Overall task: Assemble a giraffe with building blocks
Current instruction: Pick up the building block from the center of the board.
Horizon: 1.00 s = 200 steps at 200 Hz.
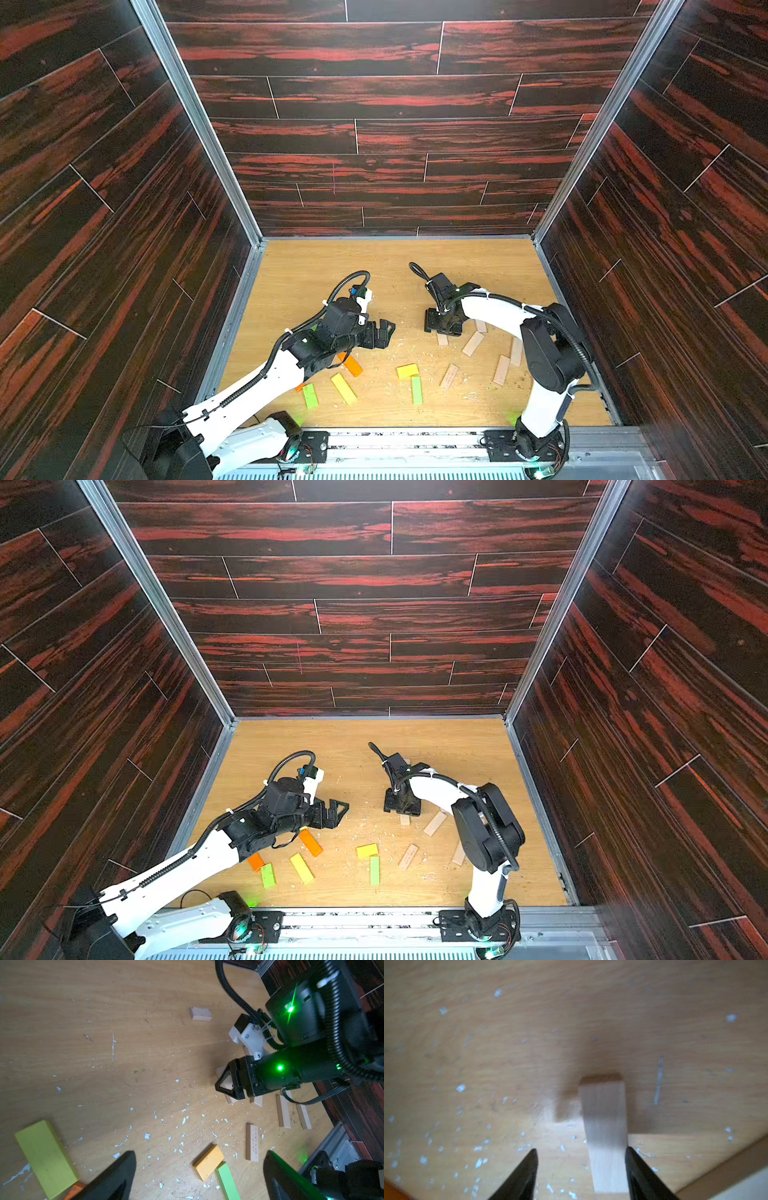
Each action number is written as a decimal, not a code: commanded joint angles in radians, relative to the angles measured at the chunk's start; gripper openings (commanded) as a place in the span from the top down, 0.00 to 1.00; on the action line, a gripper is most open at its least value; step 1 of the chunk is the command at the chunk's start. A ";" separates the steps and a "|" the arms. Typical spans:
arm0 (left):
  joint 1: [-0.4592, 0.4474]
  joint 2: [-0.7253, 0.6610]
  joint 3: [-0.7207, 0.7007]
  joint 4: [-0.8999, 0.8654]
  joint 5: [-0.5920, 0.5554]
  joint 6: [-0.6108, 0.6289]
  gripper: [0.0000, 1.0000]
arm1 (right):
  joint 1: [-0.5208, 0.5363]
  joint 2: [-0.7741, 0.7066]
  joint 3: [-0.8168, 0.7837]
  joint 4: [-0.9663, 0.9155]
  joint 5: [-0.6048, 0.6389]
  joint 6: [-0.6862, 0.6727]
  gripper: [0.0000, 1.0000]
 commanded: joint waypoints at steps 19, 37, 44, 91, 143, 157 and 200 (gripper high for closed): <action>-0.003 0.002 0.027 0.004 -0.029 0.011 0.02 | -0.016 0.048 0.010 -0.040 0.037 0.018 0.33; -0.003 0.014 0.032 0.011 -0.024 0.013 0.02 | -0.016 0.054 0.023 -0.059 0.040 0.009 0.33; -0.003 0.018 0.033 0.014 -0.022 0.013 0.02 | -0.016 0.051 0.023 -0.063 0.041 0.008 0.32; -0.002 0.039 0.031 0.022 -0.011 0.008 0.02 | -0.002 -0.003 -0.025 -0.076 0.027 0.016 0.28; -0.003 0.027 0.020 0.023 -0.009 -0.001 0.02 | 0.025 0.019 -0.068 -0.052 0.019 0.041 0.36; -0.003 0.020 0.017 0.019 -0.009 0.002 0.02 | 0.024 0.025 -0.062 -0.052 0.027 0.039 0.43; -0.003 0.015 0.020 0.009 -0.020 0.011 0.02 | 0.016 0.053 -0.004 -0.090 0.066 0.026 0.70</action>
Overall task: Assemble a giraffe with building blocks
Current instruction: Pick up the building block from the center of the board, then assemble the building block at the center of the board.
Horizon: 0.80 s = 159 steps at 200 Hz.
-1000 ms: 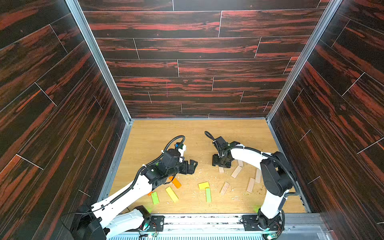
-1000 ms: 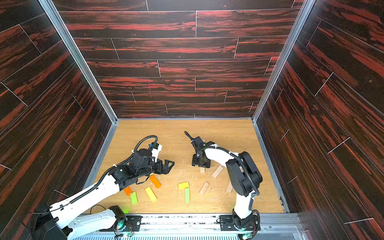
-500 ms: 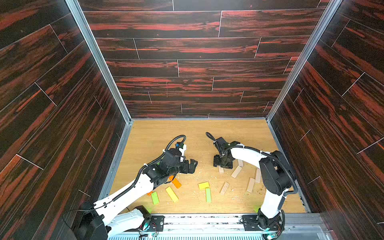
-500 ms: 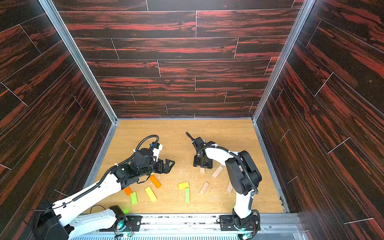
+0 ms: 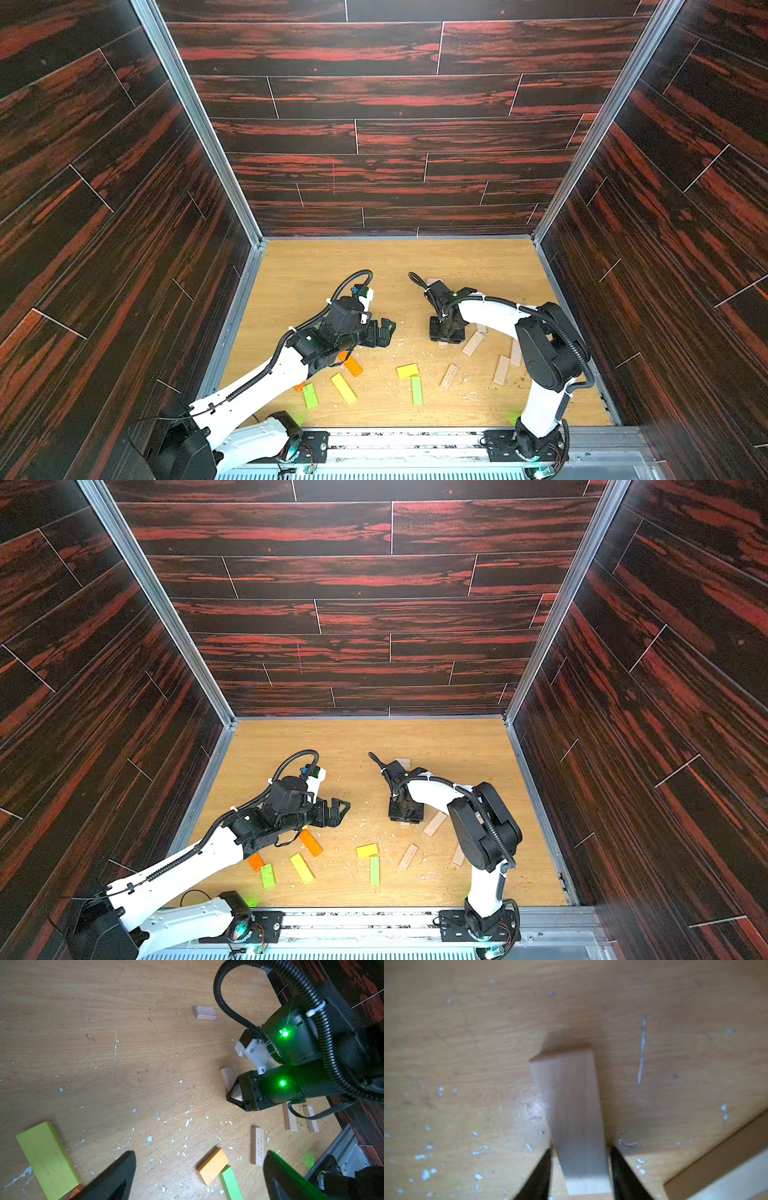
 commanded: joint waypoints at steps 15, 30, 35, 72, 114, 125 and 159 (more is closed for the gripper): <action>-0.003 -0.021 0.025 -0.007 -0.015 0.011 0.01 | -0.018 0.030 0.076 -0.072 0.045 -0.011 0.76; -0.002 -0.019 0.049 -0.014 -0.022 0.029 0.01 | -0.048 0.024 0.145 -0.114 0.068 -0.041 0.76; -0.002 -0.018 0.057 -0.014 -0.026 0.036 0.01 | -0.062 0.026 0.174 -0.128 0.075 -0.053 0.76; -0.003 0.024 0.120 -0.016 -0.033 0.080 0.00 | -0.158 0.114 0.420 -0.236 0.093 -0.154 0.77; -0.001 0.084 0.147 0.015 -0.015 0.085 0.00 | -0.218 0.221 0.588 -0.284 0.077 -0.199 0.77; -0.002 0.095 0.151 0.020 -0.010 0.087 0.00 | -0.228 0.253 0.616 -0.291 0.073 -0.212 0.77; -0.001 0.112 0.155 0.020 -0.009 0.090 0.00 | -0.243 0.346 0.697 -0.316 0.054 -0.247 0.77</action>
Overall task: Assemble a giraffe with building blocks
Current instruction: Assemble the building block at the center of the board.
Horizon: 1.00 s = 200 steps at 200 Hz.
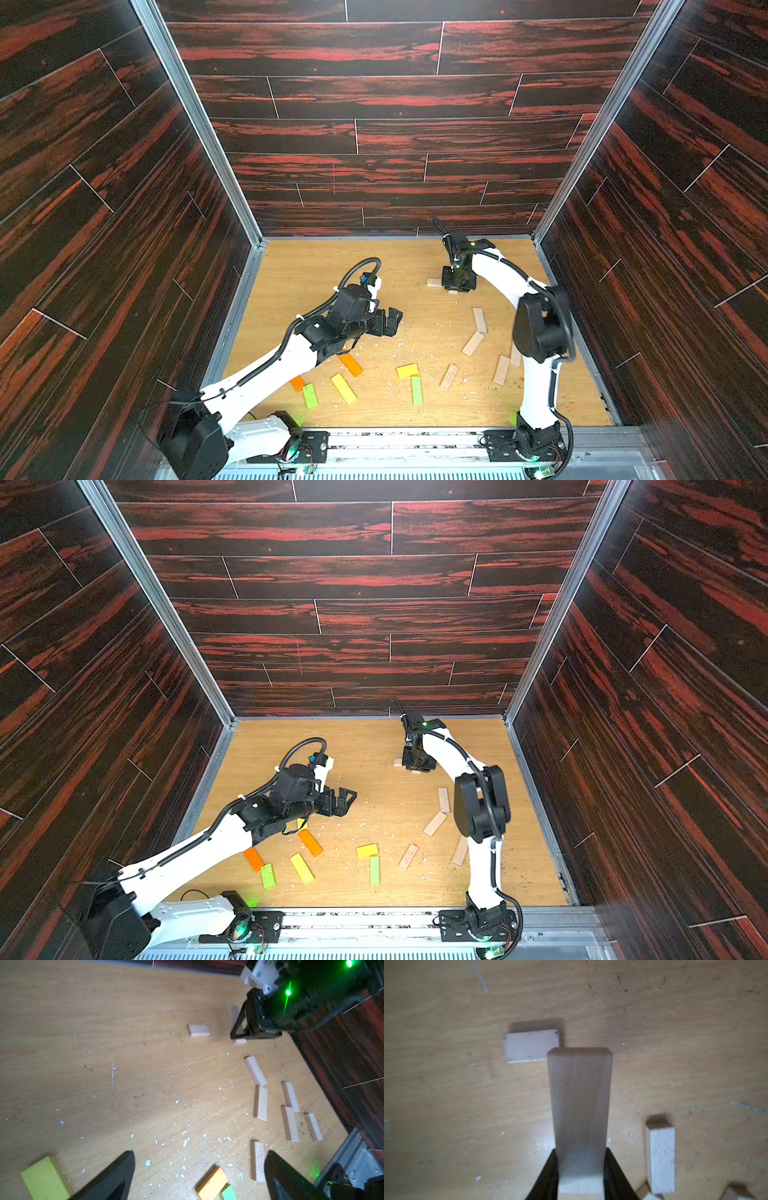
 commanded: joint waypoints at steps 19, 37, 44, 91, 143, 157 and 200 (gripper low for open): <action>-0.001 0.004 0.029 0.019 0.004 0.013 0.00 | -0.023 0.136 0.093 -0.068 -0.027 -0.046 0.77; -0.002 0.007 0.022 0.028 0.004 0.010 0.00 | -0.035 0.171 0.118 -0.072 -0.032 -0.053 0.77; -0.001 0.009 0.022 0.028 0.003 0.011 0.00 | -0.039 0.186 0.131 -0.076 -0.035 -0.056 0.77; -0.001 0.013 0.023 0.030 0.011 0.016 0.00 | -0.045 0.265 0.204 -0.105 -0.048 -0.080 0.75; -0.001 0.009 0.024 0.026 0.004 0.020 0.00 | -0.045 0.291 0.208 -0.103 -0.064 -0.089 0.73; -0.001 0.011 0.025 0.028 0.000 0.023 0.00 | -0.044 0.293 0.205 -0.100 -0.072 -0.093 0.70; -0.001 0.025 0.022 0.033 -0.006 0.019 0.00 | -0.042 0.301 0.213 -0.105 -0.065 -0.102 0.52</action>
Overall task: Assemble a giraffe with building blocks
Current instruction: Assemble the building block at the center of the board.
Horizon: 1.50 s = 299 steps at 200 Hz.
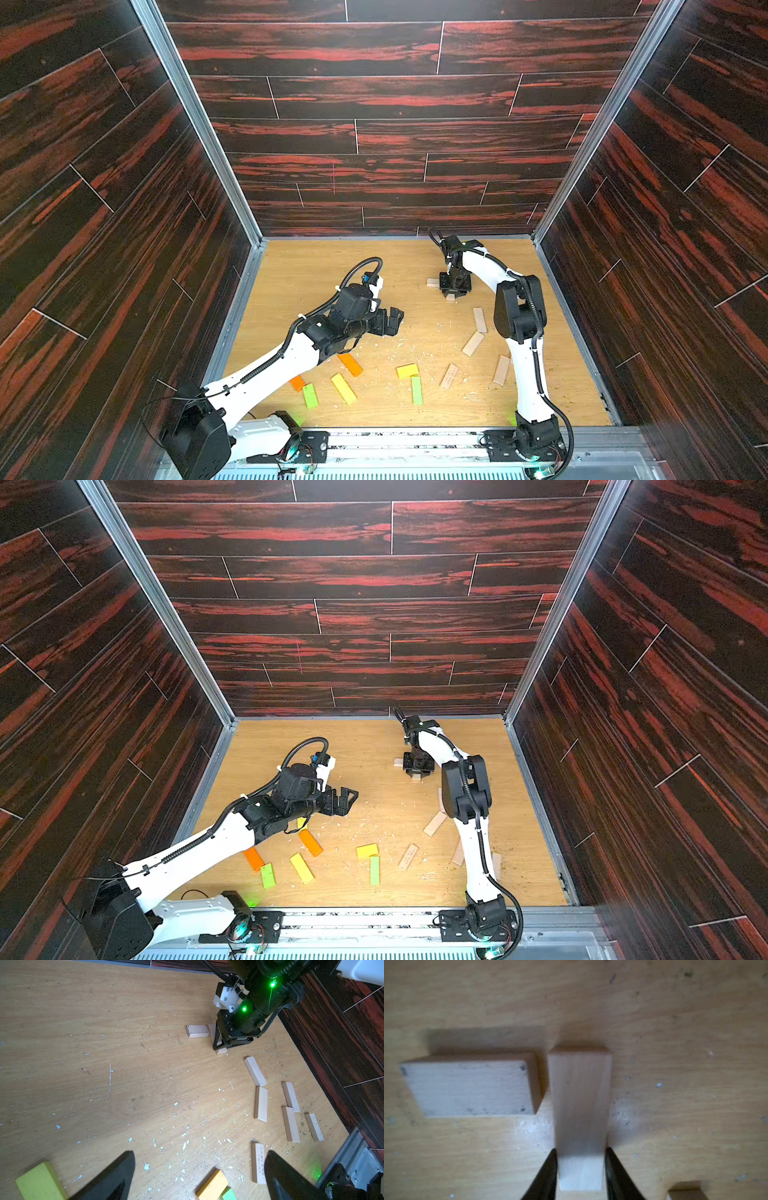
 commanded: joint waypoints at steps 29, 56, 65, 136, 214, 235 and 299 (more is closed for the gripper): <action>-0.001 0.015 0.020 0.011 -0.013 0.012 0.00 | 0.007 0.054 0.036 -0.034 -0.007 -0.015 0.46; -0.001 0.019 0.023 0.011 -0.015 0.016 0.00 | 0.013 0.075 0.063 -0.050 -0.004 -0.021 0.50; -0.001 0.021 0.023 0.011 -0.015 0.016 0.00 | 0.015 0.083 0.072 -0.053 -0.004 -0.020 0.52; -0.001 0.021 0.020 0.007 -0.020 0.019 0.00 | 0.017 0.119 0.123 -0.074 0.011 -0.022 0.58; -0.001 0.025 0.019 0.009 -0.021 0.019 0.00 | 0.017 0.138 0.154 -0.092 0.028 -0.035 0.64; -0.001 0.028 0.019 0.010 -0.020 0.019 0.00 | 0.017 0.142 0.158 -0.095 0.032 -0.040 0.65; -0.002 0.033 0.020 0.014 -0.018 0.019 0.00 | 0.020 0.137 0.161 -0.099 0.041 -0.048 0.64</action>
